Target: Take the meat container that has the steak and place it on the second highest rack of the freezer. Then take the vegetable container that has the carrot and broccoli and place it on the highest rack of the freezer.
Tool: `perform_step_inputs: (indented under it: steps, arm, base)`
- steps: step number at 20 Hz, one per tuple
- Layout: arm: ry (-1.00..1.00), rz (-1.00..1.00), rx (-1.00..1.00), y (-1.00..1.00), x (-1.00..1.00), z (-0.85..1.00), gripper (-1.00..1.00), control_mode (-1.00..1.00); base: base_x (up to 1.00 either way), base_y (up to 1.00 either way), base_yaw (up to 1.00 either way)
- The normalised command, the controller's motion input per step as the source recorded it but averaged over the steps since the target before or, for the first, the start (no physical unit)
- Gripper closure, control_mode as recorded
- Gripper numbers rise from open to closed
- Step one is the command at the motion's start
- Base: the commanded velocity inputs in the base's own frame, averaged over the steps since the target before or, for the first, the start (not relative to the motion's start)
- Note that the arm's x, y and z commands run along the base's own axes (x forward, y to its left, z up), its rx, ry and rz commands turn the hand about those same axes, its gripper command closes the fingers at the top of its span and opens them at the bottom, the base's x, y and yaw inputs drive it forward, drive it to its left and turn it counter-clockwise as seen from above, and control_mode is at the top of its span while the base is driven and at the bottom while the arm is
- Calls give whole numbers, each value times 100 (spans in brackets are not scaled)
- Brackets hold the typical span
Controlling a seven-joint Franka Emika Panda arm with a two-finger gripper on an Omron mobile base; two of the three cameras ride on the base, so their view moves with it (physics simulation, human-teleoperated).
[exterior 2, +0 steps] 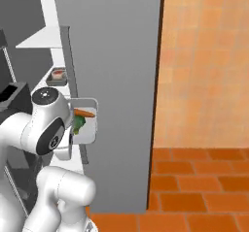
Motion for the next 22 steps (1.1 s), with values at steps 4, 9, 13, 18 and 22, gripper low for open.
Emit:
perform_step_inputs:
  steps: [4,9,13,18,22]
  arm:
    - [0,0,0,0,0,0,100,100]
    - [0,0,0,0,0,0,100,100]
    - [0,0,0,0,0,0,100,100]
    - [0,0,0,0,0,0,100,100]
    - [0,0,0,0,0,0,100,100]
  base:
    - [-2,-8,70]
    - [-11,0,60]
    - [29,-6,27]
    - [34,-2,1]
    - [73,0,0]
